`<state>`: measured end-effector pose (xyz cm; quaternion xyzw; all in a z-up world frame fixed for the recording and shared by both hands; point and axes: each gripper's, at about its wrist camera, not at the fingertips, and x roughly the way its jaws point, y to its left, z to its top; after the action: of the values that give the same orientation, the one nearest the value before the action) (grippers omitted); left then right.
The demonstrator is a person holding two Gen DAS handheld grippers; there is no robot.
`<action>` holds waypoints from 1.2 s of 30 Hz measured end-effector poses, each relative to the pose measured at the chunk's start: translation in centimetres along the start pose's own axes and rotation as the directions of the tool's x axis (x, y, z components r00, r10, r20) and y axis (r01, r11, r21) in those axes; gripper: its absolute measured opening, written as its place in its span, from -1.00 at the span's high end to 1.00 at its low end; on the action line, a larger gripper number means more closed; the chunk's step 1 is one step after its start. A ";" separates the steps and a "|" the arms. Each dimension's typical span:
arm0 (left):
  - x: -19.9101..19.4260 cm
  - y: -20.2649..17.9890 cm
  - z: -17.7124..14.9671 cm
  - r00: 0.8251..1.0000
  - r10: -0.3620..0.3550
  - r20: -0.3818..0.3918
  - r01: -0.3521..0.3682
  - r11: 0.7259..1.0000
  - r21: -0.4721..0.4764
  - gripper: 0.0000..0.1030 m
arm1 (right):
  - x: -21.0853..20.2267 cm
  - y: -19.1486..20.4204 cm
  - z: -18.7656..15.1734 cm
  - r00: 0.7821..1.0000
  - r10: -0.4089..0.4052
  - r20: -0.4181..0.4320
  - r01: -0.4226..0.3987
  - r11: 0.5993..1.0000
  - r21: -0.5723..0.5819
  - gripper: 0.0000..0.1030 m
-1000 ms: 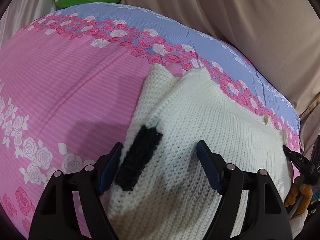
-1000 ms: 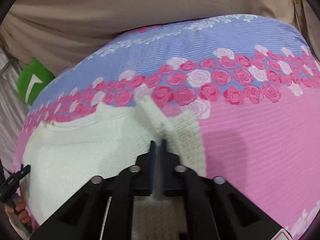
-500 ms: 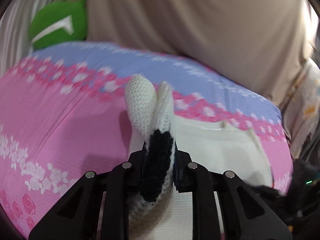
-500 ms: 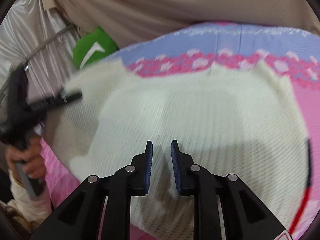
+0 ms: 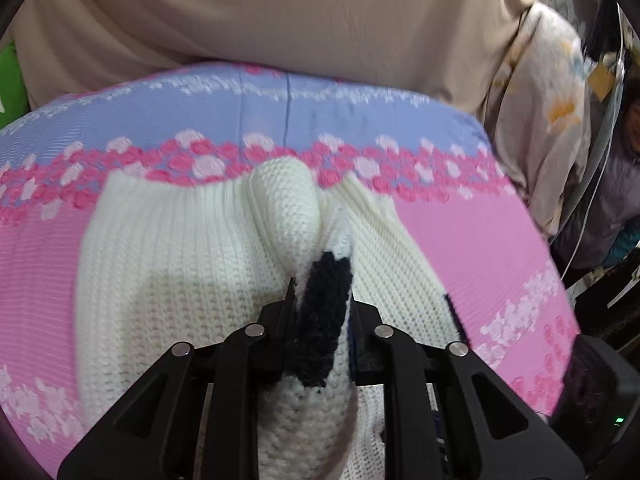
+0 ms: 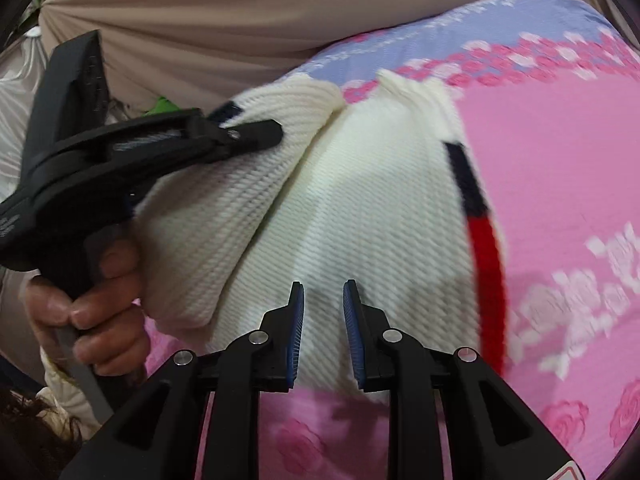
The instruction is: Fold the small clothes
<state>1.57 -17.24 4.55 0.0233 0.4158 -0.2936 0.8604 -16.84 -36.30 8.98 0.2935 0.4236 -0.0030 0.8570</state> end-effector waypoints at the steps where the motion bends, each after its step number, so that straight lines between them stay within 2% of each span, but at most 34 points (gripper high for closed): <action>1: 0.6 -0.5 -0.3 1.000 0.016 -0.006 -0.016 1.000 0.005 0.64 | 0.0 -0.5 -0.2 1.000 0.008 -0.001 -0.008 1.000 0.016 0.60; 4: 0.3 -1.3 -0.5 0.998 0.058 0.006 -0.059 0.998 0.028 0.54 | -0.5 -1.2 -0.1 0.999 0.045 0.009 -0.045 0.998 0.039 0.63; 7: -1.6 -0.9 -0.3 0.999 0.039 0.016 -0.039 0.999 0.014 0.43 | -0.8 -1.2 0.2 0.999 0.044 0.020 -0.045 0.999 0.025 0.58; 11: -6.8 1.0 -0.6 0.996 -0.028 0.080 0.029 0.999 -0.013 0.04 | -1.9 -1.3 0.6 0.998 0.038 0.049 -0.039 0.999 0.018 0.38; 13: -9.1 2.4 -0.8 0.992 -0.051 0.116 0.055 0.998 -0.033 -0.01 | -2.3 -1.5 1.5 0.997 0.038 0.070 -0.039 0.999 0.011 0.28; 15: -11.2 4.2 -1.2 0.990 -0.020 0.142 0.029 0.998 -0.064 -0.16 | -2.8 -1.3 2.2 0.995 0.047 0.091 -0.048 0.999 0.009 0.22; 17: -12.3 5.7 -1.7 0.987 0.046 0.151 -0.033 0.996 -0.087 -0.17 | -2.9 -1.0 3.1 0.992 0.076 0.105 -0.078 0.997 0.011 0.13; 19: -12.3 6.9 -2.7 0.989 0.085 0.123 -0.072 0.992 -0.106 -0.17 | -2.6 -0.4 4.1 0.989 0.099 0.109 -0.101 0.995 0.011 0.02; 24: -10.8 7.6 -5.9 0.999 0.051 0.017 -0.049 0.993 -0.110 -0.17 | -2.2 2.4 5.6 0.980 0.181 0.082 -0.182 0.983 -0.003 -0.18; 27: -9.6 7.7 -7.7 0.998 0.048 -0.033 -0.051 0.994 -0.100 -0.17 | 0.1 3.6 6.6 0.988 0.149 0.034 -0.148 0.989 -0.023 -0.28; 30: -8.5 8.1 -8.9 0.996 0.046 -0.070 -0.052 0.994 -0.095 -0.17 | 3.0 3.8 7.0 0.993 0.111 -0.027 -0.111 0.994 -0.013 -0.28; 31: -8.2 8.2 -9.2 0.996 0.050 -0.077 -0.057 0.994 -0.094 -0.17 | 3.9 3.7 7.2 0.992 0.118 -0.047 -0.118 0.993 -0.007 -0.28; 32: -7.9 8.4 -9.4 0.995 0.050 -0.081 -0.057 0.994 -0.095 -0.19 | 4.5 3.6 7.3 0.990 0.131 -0.058 -0.131 0.991 -0.001 -0.08; 33: -7.6 8.6 -9.6 0.995 0.051 -0.085 -0.060 0.994 -0.097 -0.20 | 4.6 3.8 7.4 0.987 0.147 -0.059 -0.147 0.989 0.000 0.38; 34: -7.5 8.8 -9.7 0.995 0.054 -0.088 -0.063 0.993 -0.101 -0.20 | 4.2 3.9 7.8 0.985 0.169 -0.048 -0.169 0.986 -0.006 0.58; 36: -7.6 9.1 -9.8 0.996 0.034 -0.086 -0.044 0.992 -0.118 -0.21 | 1.6 3.4 8.7 0.957 0.289 0.022 -0.289 0.957 -0.002 0.63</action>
<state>-4.18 -3.27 1.82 -0.0079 0.4678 -0.2501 0.8477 -8.69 -37.47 13.59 0.3527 0.3665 0.1187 0.8528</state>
